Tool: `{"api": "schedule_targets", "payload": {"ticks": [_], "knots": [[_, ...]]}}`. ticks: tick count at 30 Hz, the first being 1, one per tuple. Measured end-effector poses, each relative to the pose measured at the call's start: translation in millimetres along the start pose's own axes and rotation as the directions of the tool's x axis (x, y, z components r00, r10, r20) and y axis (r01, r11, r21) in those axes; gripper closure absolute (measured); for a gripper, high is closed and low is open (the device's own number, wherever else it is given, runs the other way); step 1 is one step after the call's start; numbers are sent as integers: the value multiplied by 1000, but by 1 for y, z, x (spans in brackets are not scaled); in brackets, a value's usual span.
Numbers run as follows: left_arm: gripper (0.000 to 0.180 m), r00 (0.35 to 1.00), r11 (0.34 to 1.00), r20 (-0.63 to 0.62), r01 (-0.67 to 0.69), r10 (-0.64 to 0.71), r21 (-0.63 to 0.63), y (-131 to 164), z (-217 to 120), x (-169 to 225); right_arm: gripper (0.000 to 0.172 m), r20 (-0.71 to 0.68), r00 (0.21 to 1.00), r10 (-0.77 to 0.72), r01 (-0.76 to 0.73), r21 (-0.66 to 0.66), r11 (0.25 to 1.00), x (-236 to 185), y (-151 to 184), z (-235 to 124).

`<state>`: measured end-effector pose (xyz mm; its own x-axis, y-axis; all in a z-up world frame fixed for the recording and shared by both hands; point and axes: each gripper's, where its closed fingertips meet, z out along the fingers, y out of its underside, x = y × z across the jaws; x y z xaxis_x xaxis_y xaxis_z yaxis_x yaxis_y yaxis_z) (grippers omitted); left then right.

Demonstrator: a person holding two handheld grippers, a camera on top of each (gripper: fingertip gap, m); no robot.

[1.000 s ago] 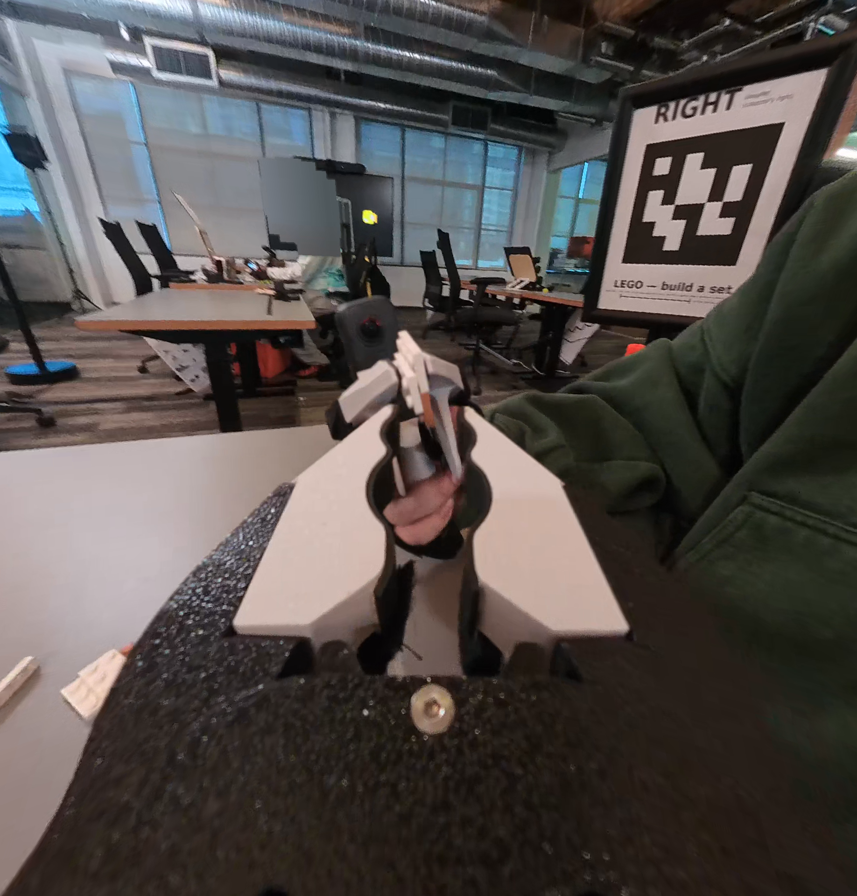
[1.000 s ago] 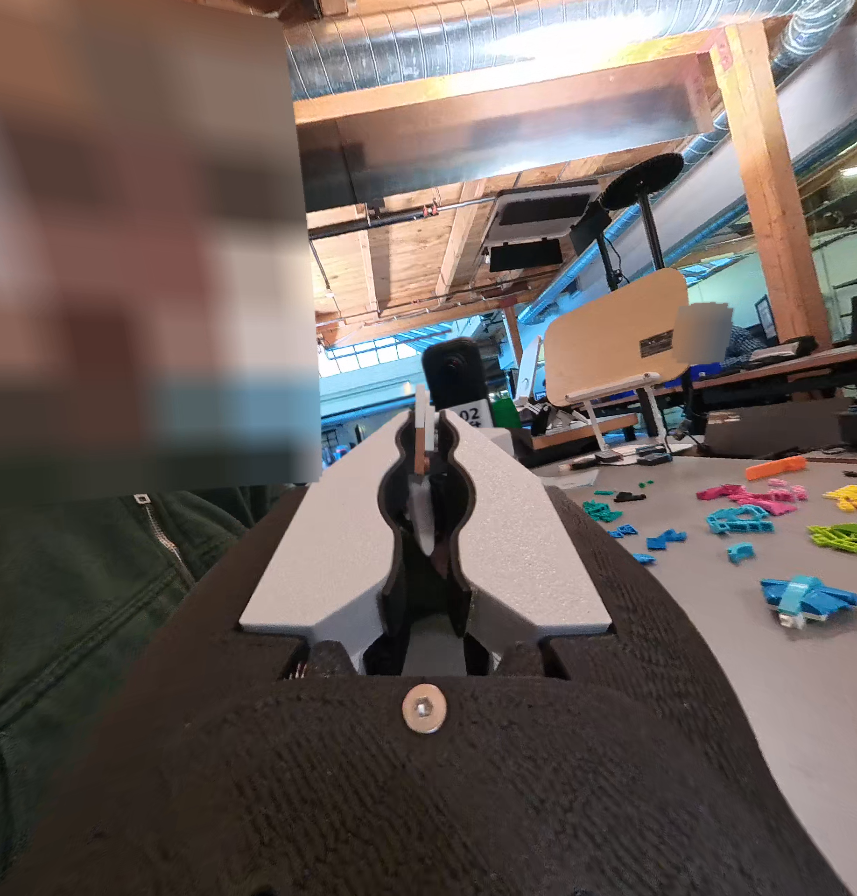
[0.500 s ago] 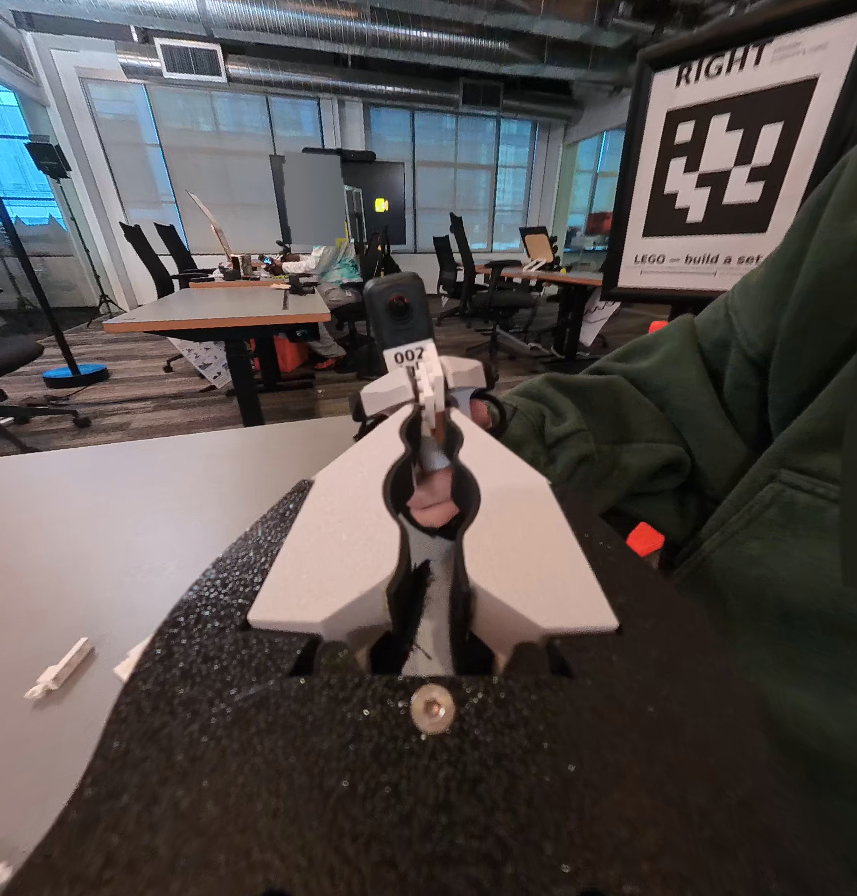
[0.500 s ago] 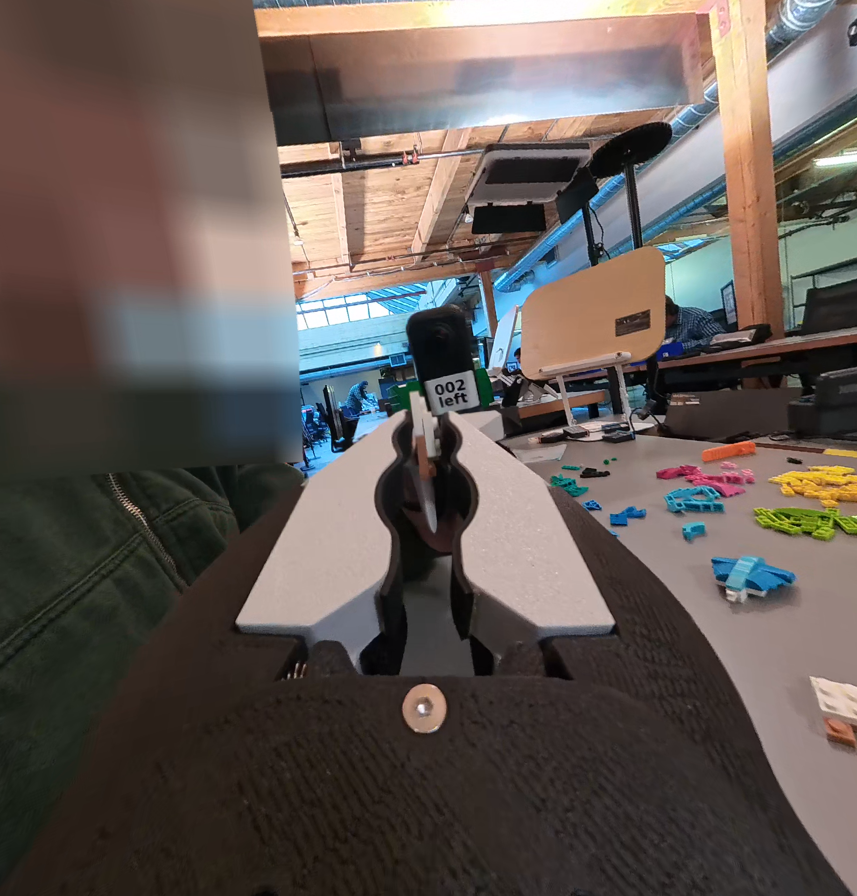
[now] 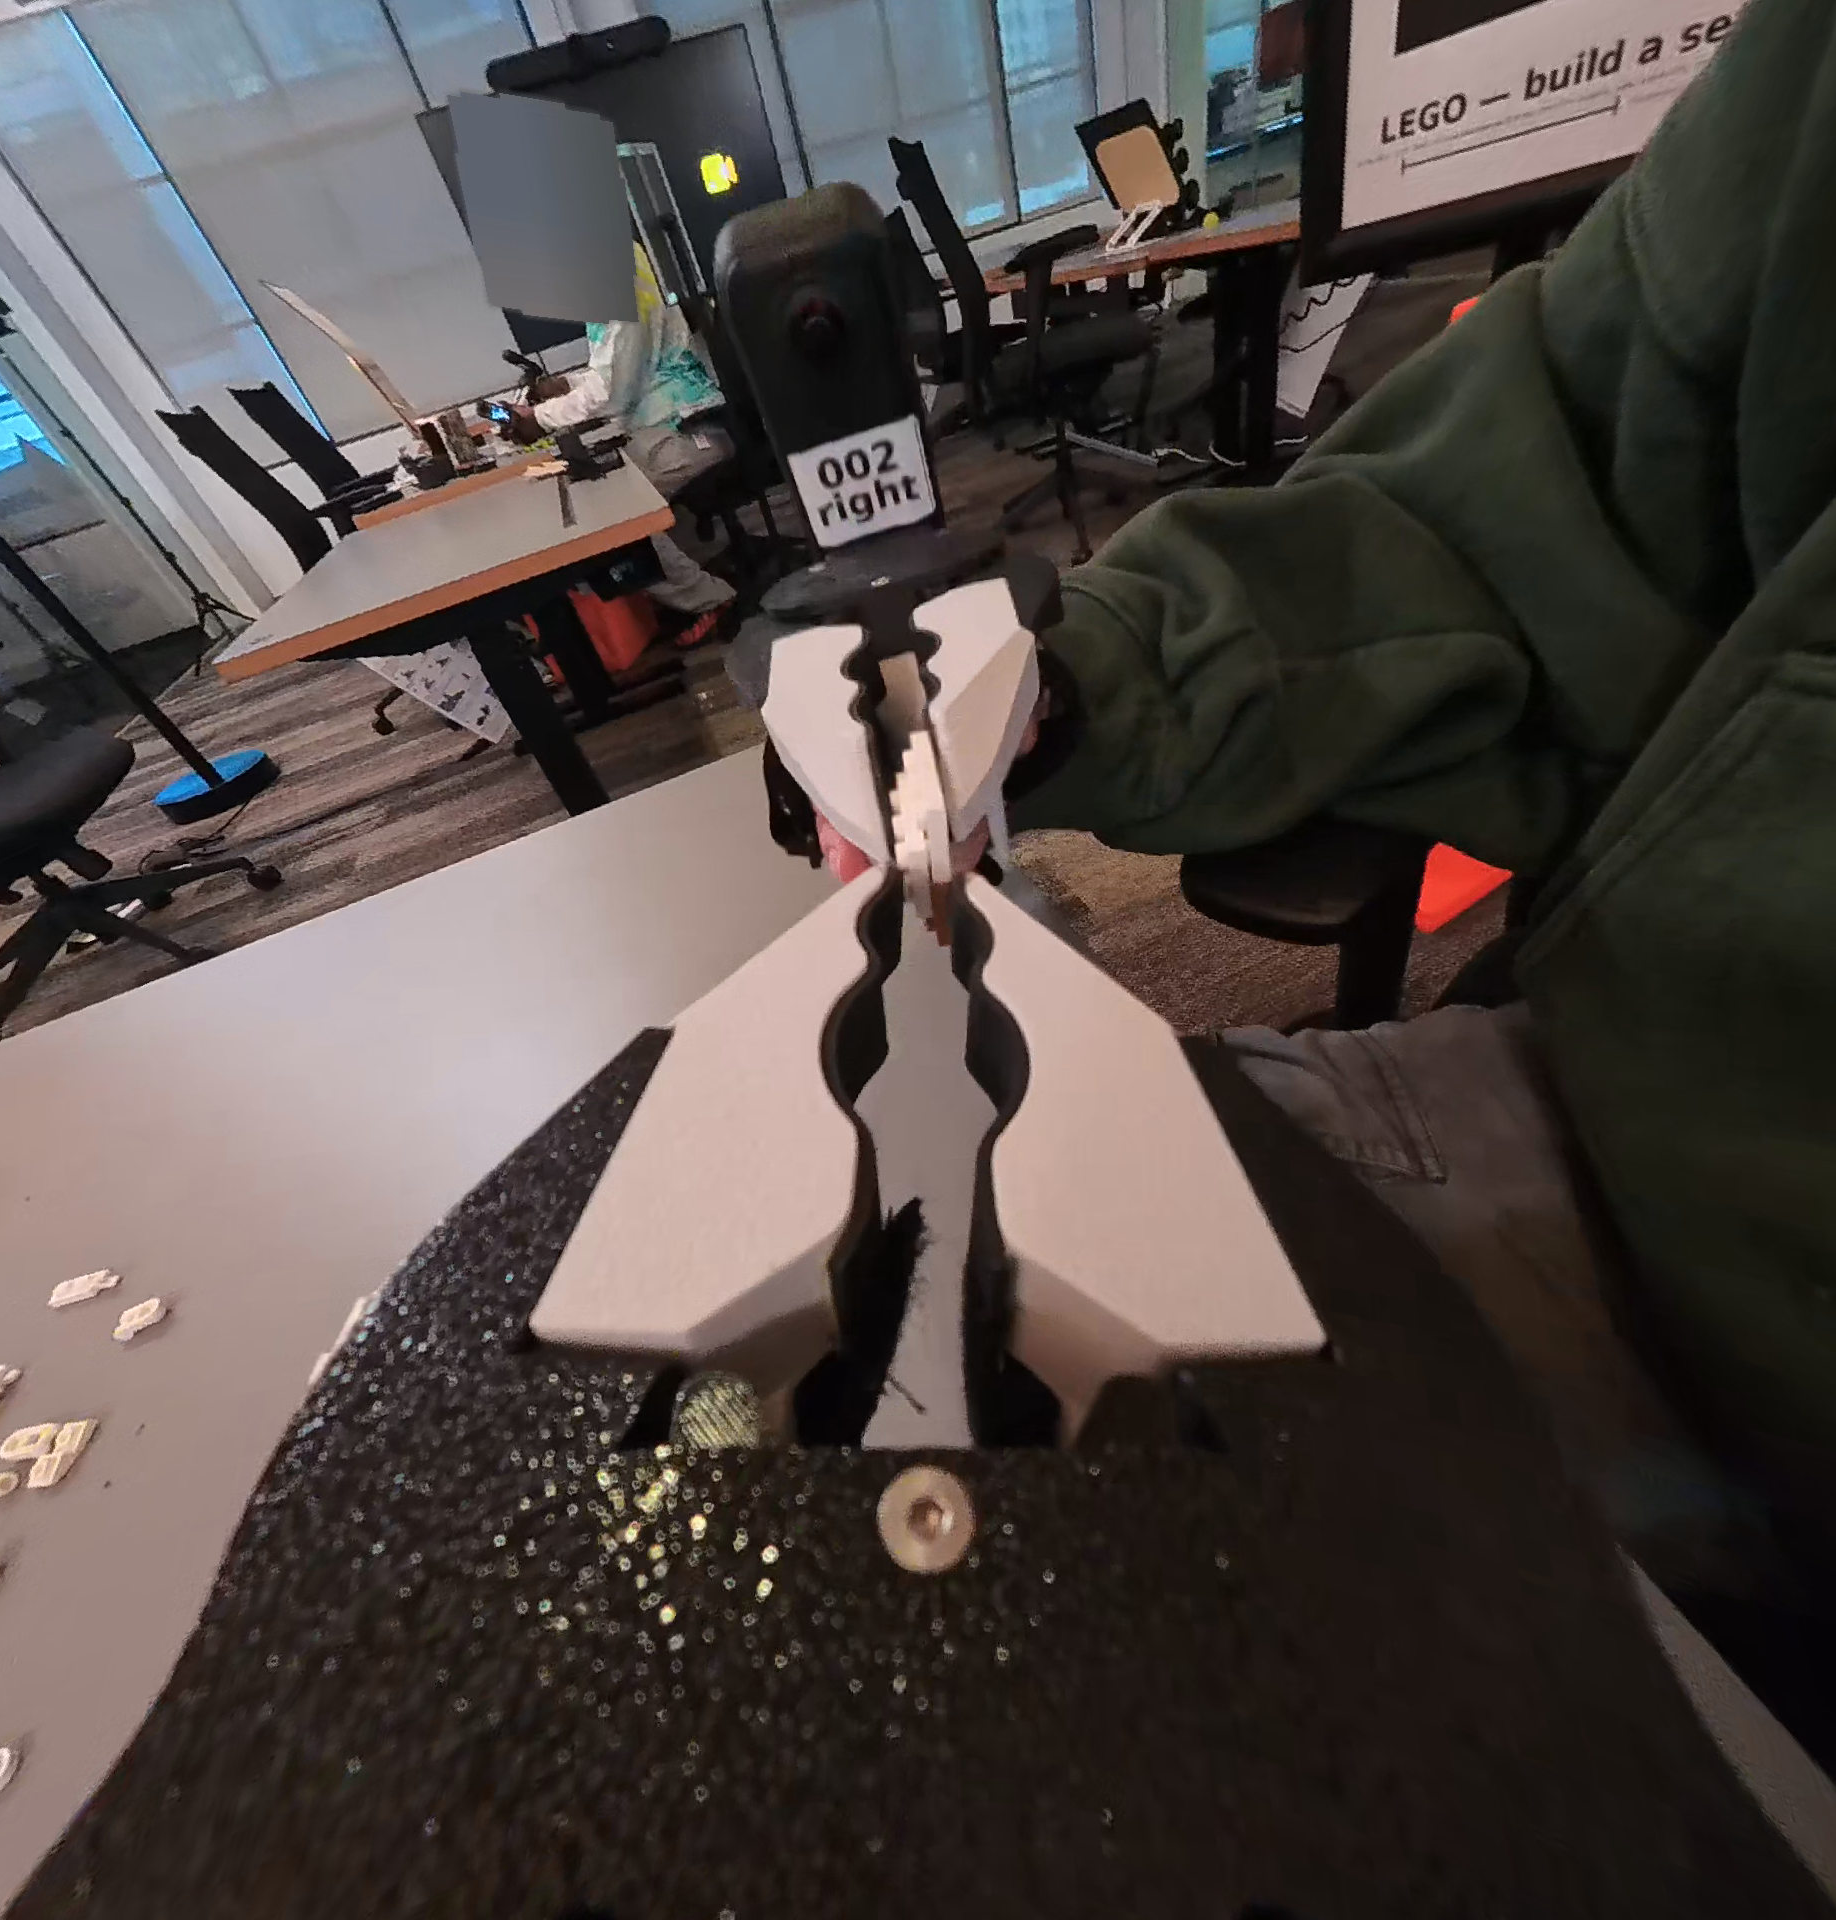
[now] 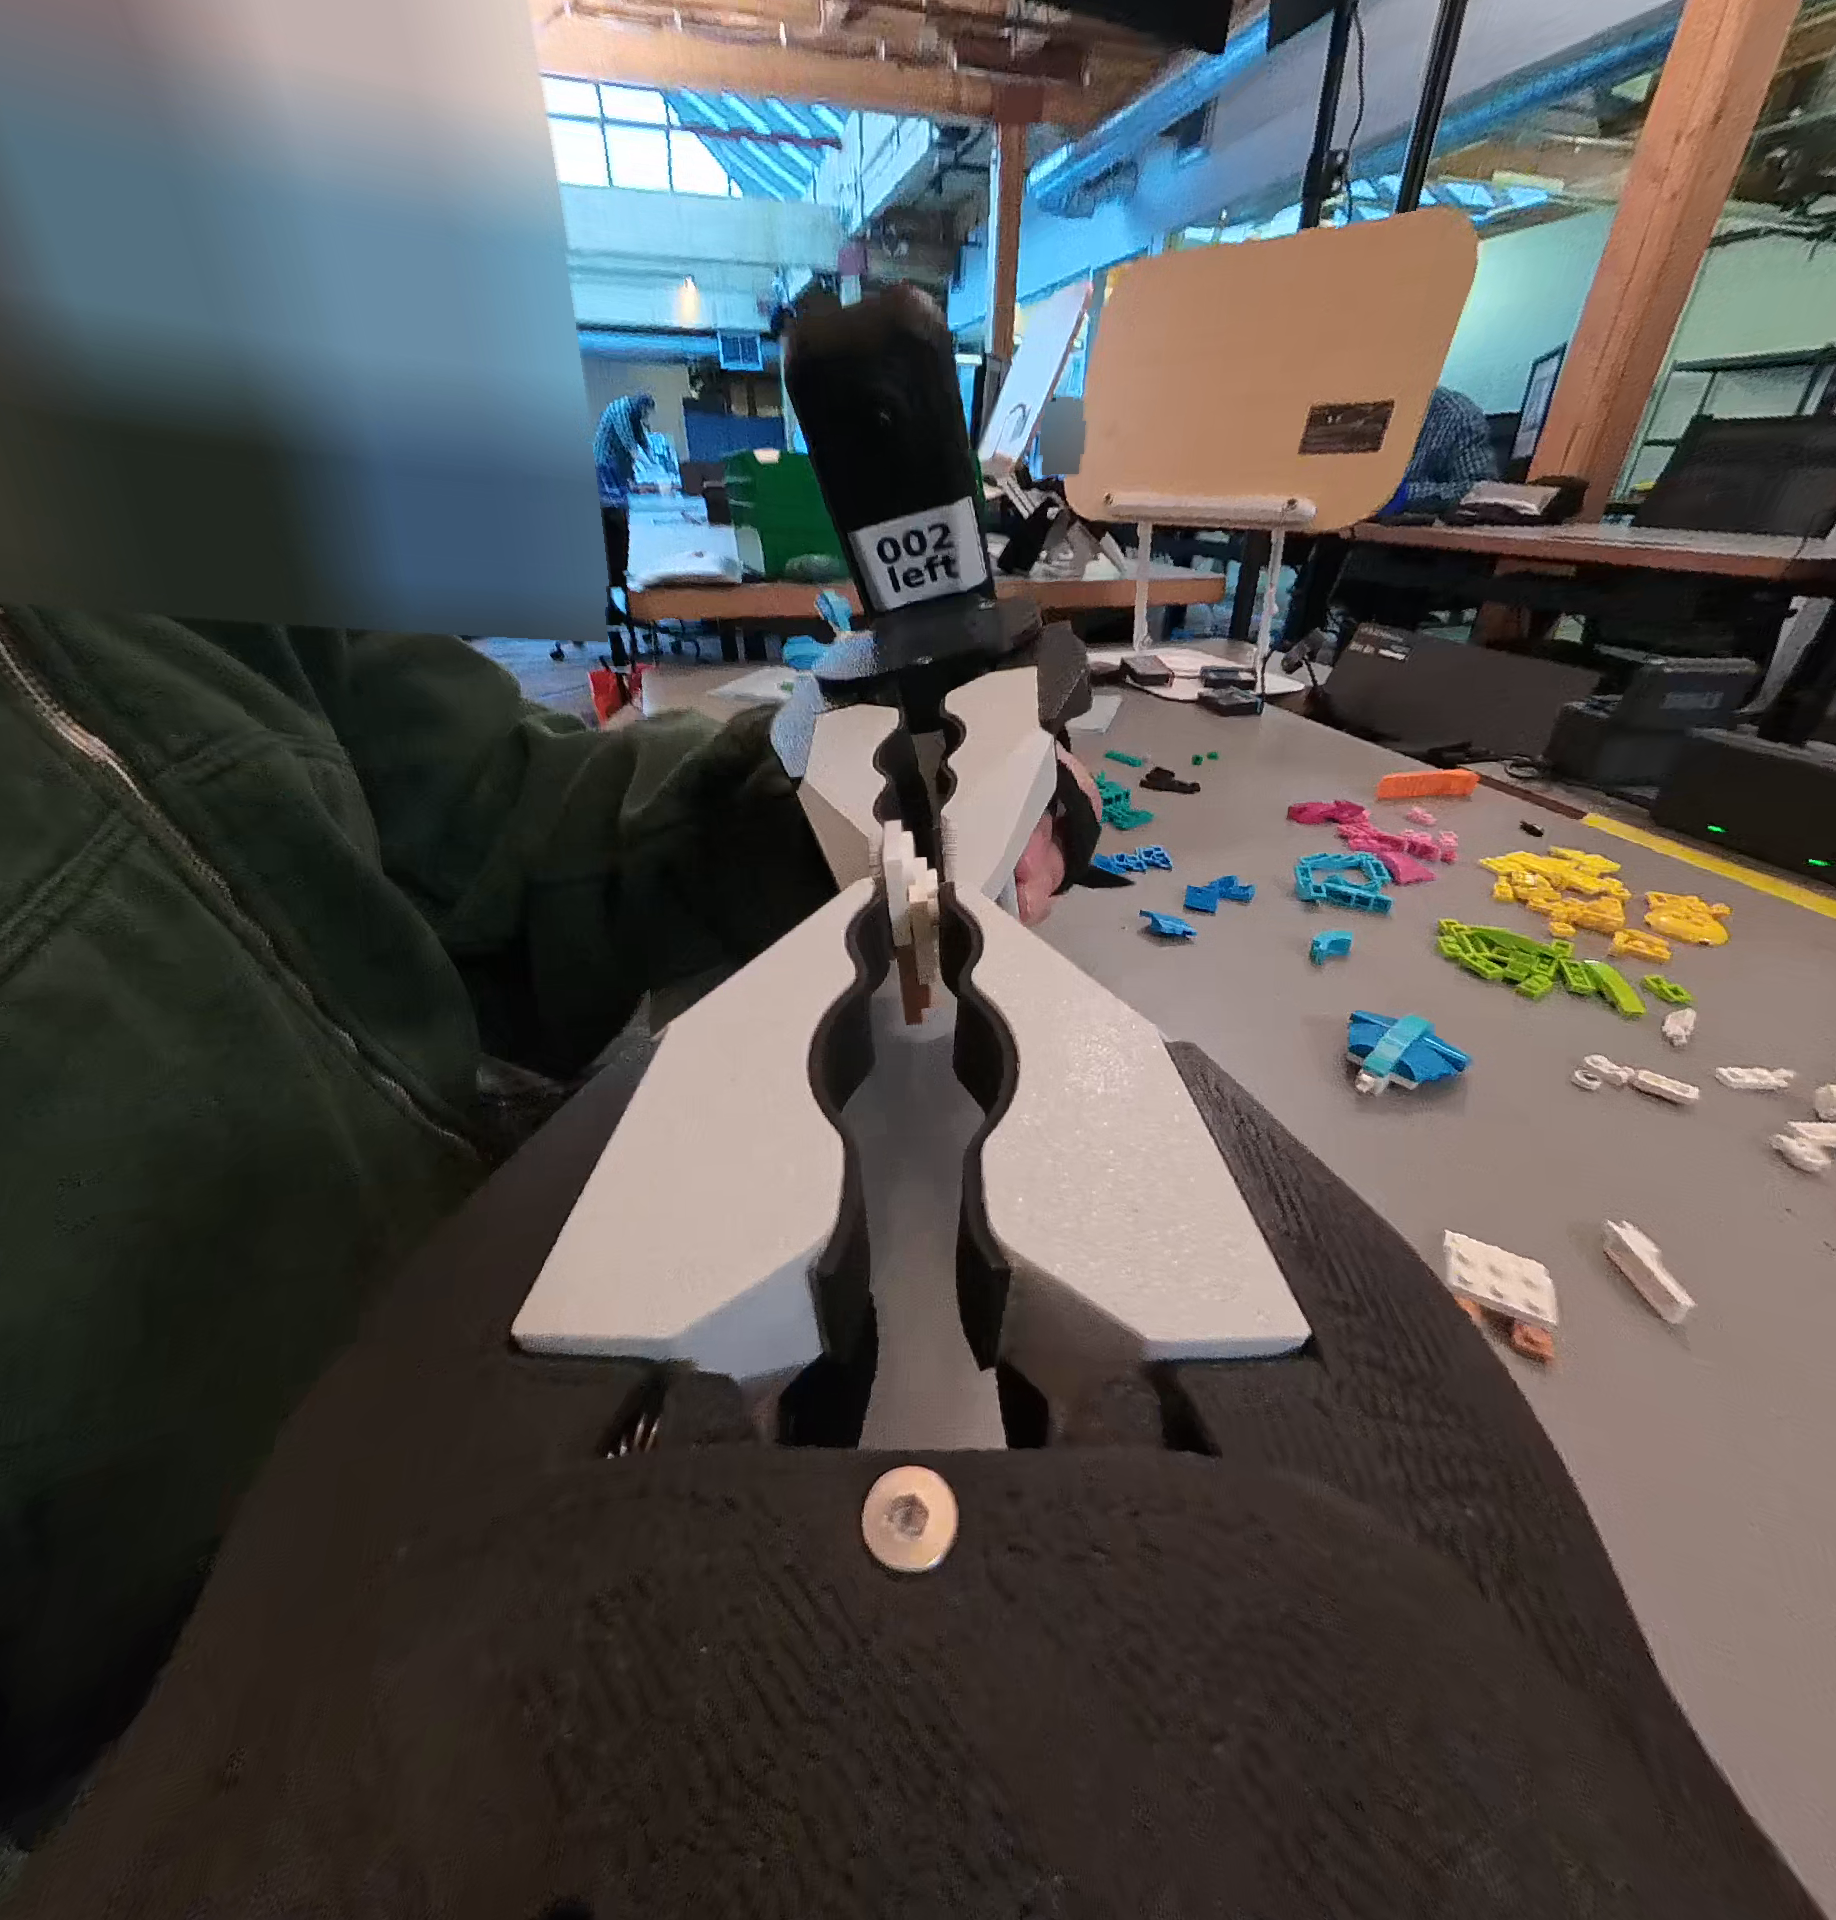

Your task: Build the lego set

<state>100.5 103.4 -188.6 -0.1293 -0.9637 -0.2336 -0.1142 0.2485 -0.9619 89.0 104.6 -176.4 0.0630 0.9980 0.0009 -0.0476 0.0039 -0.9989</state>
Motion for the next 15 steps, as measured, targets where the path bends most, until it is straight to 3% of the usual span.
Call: {"api": "schedule_targets", "payload": {"ticks": [6, 12, 15], "knots": [[171, 999, 999, 32, -34, 33, 37, -5, -1, -1, 164, -37, 993, -112, 110, -36, 993, -2, -3, 1], [165, 989, 983, -96, 125, -112, 138, -16, -6, 7, 164, -22, 995, -98, 98, 11, 995, -4, -8, -1], [169, 991, 985, -73, 123, -115, 121, -12, -4, 4, 164, -23, 994, -105, 105, 3, 994, -4, -7, -1]]}}
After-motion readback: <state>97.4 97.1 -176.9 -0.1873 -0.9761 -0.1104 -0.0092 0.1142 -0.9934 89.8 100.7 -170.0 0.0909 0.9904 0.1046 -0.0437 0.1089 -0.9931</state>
